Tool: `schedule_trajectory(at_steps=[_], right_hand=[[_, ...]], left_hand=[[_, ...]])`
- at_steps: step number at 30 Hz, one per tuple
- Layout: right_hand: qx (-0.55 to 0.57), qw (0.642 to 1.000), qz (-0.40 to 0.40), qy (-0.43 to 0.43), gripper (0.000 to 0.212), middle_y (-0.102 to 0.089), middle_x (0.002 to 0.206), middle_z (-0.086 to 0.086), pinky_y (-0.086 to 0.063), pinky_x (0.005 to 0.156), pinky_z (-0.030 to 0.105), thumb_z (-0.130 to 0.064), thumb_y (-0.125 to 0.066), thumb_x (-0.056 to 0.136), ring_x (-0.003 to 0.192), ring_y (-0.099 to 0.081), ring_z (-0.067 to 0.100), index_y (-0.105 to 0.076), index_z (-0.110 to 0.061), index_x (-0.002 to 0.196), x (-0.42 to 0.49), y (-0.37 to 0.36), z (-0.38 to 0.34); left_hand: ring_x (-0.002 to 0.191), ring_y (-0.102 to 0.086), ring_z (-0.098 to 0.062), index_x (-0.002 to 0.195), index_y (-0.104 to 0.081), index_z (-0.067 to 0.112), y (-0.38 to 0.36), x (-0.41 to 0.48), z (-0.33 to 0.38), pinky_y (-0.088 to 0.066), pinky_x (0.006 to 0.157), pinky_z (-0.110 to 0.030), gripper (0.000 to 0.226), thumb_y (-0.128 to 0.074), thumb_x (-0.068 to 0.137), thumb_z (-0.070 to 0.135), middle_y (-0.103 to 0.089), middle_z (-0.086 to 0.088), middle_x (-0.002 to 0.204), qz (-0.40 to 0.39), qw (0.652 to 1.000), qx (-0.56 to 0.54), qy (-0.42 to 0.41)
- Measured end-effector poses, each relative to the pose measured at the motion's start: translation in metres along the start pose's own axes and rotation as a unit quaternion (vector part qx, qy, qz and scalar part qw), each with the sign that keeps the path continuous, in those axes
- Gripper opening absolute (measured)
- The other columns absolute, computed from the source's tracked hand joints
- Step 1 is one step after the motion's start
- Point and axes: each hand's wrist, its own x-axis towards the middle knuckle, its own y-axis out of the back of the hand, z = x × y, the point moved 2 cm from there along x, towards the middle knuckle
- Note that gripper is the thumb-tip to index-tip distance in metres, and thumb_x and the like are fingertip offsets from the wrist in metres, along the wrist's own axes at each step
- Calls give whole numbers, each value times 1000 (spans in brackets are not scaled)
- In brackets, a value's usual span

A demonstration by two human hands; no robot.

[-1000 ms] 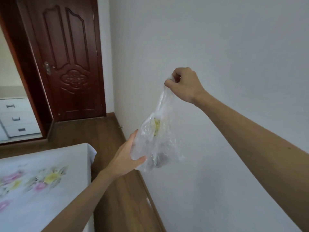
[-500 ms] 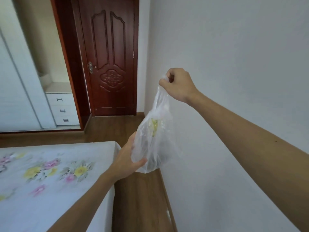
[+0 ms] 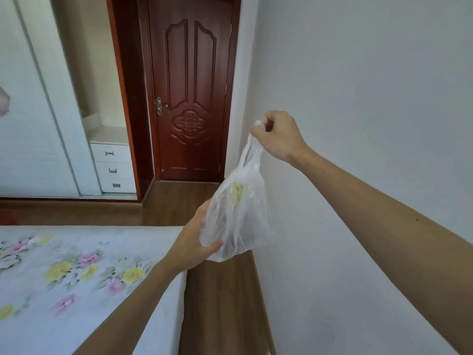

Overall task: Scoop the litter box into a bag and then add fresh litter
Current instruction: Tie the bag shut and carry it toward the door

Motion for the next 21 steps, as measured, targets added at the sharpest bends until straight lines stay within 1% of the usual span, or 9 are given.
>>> schedule_trajectory(at_steps=[3,5,7,10,13,16,18,20,21], right_hand=[[5,1000,-7,9,27,-49,67,4,-38,55,19,-16,-59,82,59,-43,11,-55,10,75,18,-15,9],[14,1000,-16,13,25,-50,67,3,-38,56,20,-17,-59,83,59,-44,10,-56,6,75,29,-25,15],[29,999,-24,17,20,-51,68,3,-39,57,21,-17,-60,82,60,-44,11,-56,-1,72,41,-36,22],[40,998,-38,30,17,-51,67,4,-37,57,18,-16,-60,82,60,-44,10,-53,-7,69,59,-52,37],[51,997,-42,47,19,-49,61,-1,-36,57,16,-16,-61,81,56,-43,6,-52,-9,66,84,-65,54],[68,995,-45,65,21,-46,59,-4,-36,56,15,-15,-61,81,54,-41,5,-50,-10,64,113,-75,71],[79,993,-51,75,20,-48,59,-4,-36,57,15,-14,-61,82,55,-43,5,-53,-8,64,134,-81,82],[88,992,-56,78,19,-51,61,-3,-36,58,14,-15,-62,81,55,-44,5,-59,0,70,154,-88,94],[91,991,-60,78,19,-52,63,-2,-37,58,14,-16,-63,81,56,-45,5,-61,2,73,164,-92,99]], left_hand=[[119,-33,26,133,-13,63,3,14,-12,-29,90,-2,83,-71,75,60,-26,51,130,1,1000,-3,13],[120,-38,20,134,-13,63,2,21,-19,-30,92,-5,83,-71,74,62,-28,49,131,6,1000,0,26],[118,-39,19,133,-13,64,-1,30,-26,-30,92,-5,83,-70,73,63,-27,49,130,9,999,5,39],[116,-36,24,132,-11,65,-7,46,-37,-29,91,-4,83,-70,74,62,-25,52,127,7,999,20,50],[114,-38,20,132,-9,64,-14,70,-49,-30,97,-12,83,-70,75,61,-25,49,128,9,997,29,73],[107,-36,23,129,-8,64,-18,99,-55,-29,96,-14,83,-72,76,56,-24,50,122,22,995,39,94],[107,-40,16,130,-10,60,-22,119,-58,-30,98,-18,82,-72,76,55,-26,46,124,36,993,37,108],[110,-40,8,131,-11,57,-25,137,-61,-33,99,-22,83,-72,75,54,-29,38,128,46,991,33,121],[110,-41,7,131,-12,57,-26,145,-63,-33,99,-22,83,-73,75,54,-29,37,129,52,991,32,122]])
